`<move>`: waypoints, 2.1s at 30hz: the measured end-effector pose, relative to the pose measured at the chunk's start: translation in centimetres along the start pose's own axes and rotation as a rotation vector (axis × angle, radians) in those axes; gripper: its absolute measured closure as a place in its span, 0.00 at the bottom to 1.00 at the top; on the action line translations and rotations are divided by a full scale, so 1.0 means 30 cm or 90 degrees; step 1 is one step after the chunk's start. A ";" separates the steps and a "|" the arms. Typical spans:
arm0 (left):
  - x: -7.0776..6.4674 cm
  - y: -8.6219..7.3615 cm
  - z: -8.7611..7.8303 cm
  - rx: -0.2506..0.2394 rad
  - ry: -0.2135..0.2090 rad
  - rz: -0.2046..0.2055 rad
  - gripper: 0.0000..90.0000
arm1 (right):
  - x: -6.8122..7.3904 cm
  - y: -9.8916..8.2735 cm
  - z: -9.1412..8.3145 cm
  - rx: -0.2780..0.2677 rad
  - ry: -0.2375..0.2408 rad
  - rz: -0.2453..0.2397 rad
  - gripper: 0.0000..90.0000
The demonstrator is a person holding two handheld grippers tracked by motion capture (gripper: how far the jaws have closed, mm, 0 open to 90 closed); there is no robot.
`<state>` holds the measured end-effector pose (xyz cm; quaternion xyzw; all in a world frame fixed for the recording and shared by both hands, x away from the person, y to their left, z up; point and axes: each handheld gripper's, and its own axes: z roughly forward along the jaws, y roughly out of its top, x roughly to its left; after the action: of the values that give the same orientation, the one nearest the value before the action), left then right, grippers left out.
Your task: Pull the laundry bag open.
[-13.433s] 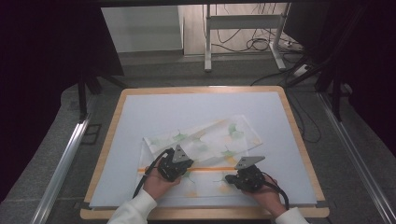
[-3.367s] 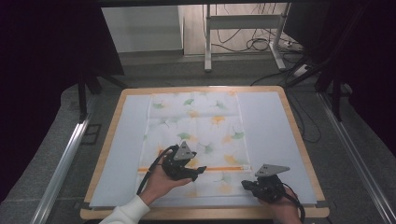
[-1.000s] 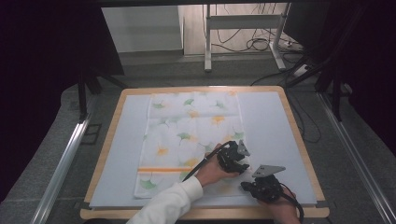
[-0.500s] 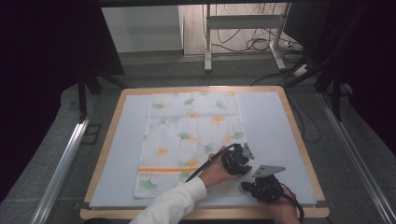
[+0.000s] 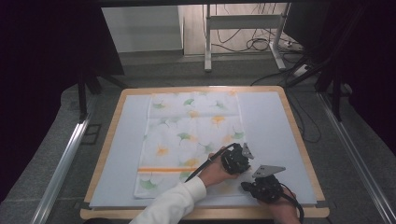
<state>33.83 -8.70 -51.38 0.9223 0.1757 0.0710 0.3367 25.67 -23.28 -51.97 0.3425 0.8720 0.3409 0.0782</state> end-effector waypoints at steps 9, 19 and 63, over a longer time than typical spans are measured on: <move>0.001 -0.002 -0.009 0.004 0.008 0.005 1.00 | 0.000 0.000 0.000 0.001 0.000 -0.001 0.99; -0.004 -0.008 -0.013 0.000 0.012 -0.001 1.00 | -0.001 0.000 0.000 0.000 0.000 -0.002 0.99; -0.016 -0.043 -0.037 -0.007 0.030 0.004 1.00 | -0.095 0.022 0.008 -0.011 -0.034 0.090 1.00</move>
<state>32.73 -7.29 -51.36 0.9190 0.1806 0.0946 0.3374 28.27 -24.66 -52.01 0.4118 0.8402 0.3436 0.0800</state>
